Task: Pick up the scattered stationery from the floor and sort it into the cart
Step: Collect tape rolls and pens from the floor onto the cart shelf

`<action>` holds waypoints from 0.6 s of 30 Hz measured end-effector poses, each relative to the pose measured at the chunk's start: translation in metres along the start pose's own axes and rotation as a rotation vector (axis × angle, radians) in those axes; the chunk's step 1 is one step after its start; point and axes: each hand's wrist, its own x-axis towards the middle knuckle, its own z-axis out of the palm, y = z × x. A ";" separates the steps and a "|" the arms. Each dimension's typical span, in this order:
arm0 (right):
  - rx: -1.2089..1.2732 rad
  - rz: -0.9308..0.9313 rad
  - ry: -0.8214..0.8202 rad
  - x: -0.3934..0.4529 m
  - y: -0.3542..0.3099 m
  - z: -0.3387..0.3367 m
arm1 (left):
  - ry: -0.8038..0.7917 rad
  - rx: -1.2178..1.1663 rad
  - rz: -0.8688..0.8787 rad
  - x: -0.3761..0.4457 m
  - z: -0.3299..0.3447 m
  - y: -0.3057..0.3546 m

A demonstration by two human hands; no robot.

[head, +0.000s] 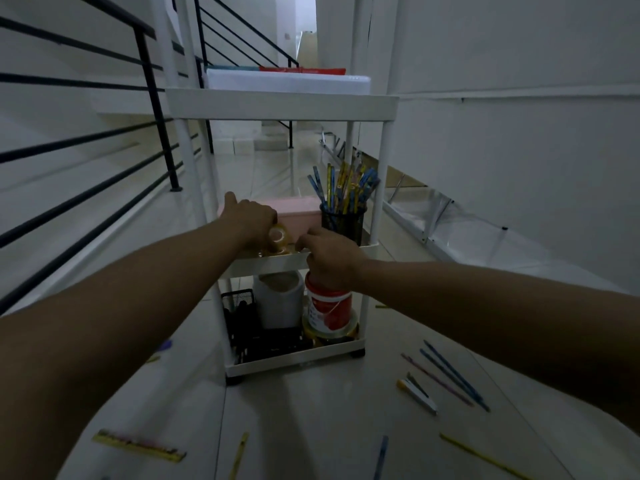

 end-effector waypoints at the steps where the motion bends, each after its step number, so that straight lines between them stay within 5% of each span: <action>1: -0.001 0.000 -0.010 0.001 -0.001 0.002 | -0.025 0.001 0.009 0.001 0.002 0.000; 7: 0.006 0.010 -0.042 0.004 -0.003 0.007 | -0.136 -0.069 0.005 0.006 0.006 -0.001; 18: -0.080 -0.042 -0.033 -0.017 0.007 -0.001 | -0.062 -0.037 0.081 -0.001 -0.003 0.002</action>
